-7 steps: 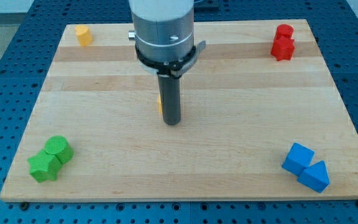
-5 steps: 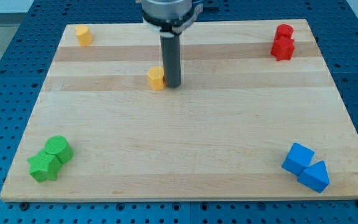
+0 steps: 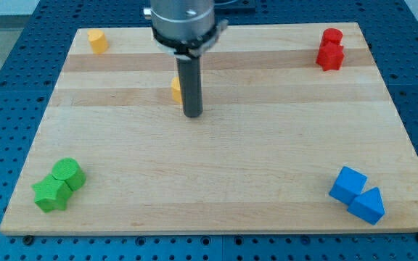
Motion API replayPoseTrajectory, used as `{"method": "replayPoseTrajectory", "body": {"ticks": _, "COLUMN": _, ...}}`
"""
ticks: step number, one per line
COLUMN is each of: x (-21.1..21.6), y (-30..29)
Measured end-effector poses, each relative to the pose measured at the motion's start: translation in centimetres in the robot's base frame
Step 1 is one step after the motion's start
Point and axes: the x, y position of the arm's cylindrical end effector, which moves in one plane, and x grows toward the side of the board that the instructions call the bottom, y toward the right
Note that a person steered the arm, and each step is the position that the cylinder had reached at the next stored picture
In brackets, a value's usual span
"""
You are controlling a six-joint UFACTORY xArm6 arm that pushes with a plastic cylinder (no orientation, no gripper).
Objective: Push the yellow hexagon towards top middle end
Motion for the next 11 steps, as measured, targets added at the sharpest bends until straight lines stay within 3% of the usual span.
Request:
{"method": "replayPoseTrajectory", "body": {"ticks": 2, "x": -1.3, "y": -2.8}}
{"method": "replayPoseTrajectory", "body": {"ticks": 4, "x": -7.9, "y": -2.0}}
{"method": "replayPoseTrajectory", "body": {"ticks": 7, "x": -8.1, "y": -4.8}}
{"method": "replayPoseTrajectory", "body": {"ticks": 11, "x": -10.8, "y": -1.4}}
